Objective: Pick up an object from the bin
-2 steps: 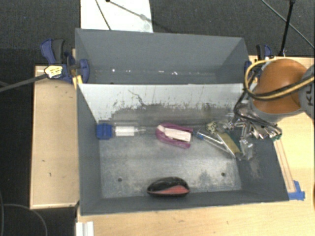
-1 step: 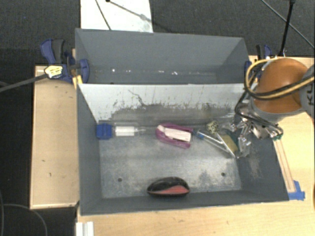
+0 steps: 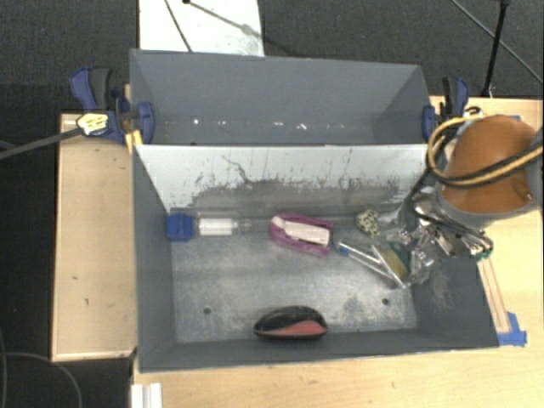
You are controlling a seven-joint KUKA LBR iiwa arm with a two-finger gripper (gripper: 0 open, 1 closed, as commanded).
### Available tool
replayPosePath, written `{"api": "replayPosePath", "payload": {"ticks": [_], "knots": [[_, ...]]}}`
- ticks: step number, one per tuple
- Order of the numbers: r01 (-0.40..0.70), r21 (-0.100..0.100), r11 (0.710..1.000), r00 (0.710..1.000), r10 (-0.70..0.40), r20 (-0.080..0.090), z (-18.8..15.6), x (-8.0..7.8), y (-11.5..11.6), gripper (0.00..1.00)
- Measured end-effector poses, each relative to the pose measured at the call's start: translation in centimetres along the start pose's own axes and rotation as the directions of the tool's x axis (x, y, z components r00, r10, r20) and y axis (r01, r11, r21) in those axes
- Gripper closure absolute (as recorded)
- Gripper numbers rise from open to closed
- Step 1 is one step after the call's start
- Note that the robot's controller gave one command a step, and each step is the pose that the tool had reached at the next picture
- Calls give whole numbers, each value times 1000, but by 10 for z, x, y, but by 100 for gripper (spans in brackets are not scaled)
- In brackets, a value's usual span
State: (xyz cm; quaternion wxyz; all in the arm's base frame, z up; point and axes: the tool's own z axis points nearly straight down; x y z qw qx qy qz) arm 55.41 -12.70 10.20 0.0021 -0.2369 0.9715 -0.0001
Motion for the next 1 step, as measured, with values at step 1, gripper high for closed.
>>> {"api": "replayPosePath", "payload": {"ticks": [1], "knots": [[-3, 7, 1000, 1000, 3, 5, -162, 3, -20, 100]]}}
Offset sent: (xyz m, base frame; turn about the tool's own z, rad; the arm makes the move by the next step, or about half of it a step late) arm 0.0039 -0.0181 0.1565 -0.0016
